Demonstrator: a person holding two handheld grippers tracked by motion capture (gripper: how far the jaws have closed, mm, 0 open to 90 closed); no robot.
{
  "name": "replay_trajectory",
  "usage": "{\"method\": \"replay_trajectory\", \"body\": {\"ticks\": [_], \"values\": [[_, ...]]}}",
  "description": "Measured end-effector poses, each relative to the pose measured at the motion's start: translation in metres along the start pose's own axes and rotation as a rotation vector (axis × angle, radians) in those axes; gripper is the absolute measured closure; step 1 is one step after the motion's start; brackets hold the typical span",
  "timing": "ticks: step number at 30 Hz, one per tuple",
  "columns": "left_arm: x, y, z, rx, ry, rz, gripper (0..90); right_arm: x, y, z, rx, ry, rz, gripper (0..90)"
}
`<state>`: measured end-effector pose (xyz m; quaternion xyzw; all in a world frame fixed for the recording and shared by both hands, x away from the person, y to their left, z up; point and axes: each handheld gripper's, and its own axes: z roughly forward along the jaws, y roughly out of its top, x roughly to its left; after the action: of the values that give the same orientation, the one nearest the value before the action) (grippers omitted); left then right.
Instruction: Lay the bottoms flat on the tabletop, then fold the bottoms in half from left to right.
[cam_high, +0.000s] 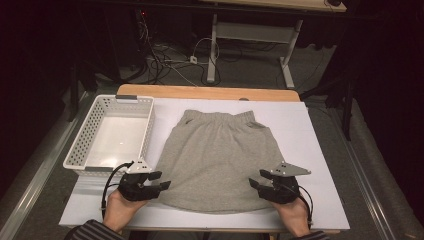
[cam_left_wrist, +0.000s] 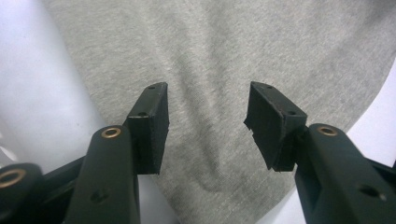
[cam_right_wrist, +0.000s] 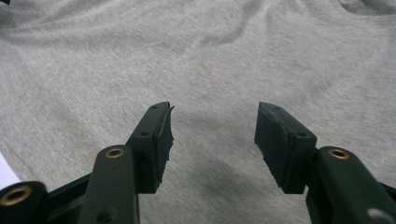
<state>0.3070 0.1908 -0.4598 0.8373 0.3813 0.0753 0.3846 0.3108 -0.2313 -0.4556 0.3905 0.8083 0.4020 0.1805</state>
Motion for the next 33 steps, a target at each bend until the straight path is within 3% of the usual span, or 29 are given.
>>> {"method": "replay_trajectory", "body": {"ticks": [21, 33], "values": [[-0.001, 0.001, -0.002, -0.022, -0.011, 0.005, 46.1, 0.001, -0.002, -0.001, -0.005, -0.010, 0.002, 46.3], [-0.008, 0.009, -0.005, -0.049, -0.023, 0.026, 44.0, 0.004, -0.003, 0.000, -0.016, -0.005, -0.024, 45.5]]}}
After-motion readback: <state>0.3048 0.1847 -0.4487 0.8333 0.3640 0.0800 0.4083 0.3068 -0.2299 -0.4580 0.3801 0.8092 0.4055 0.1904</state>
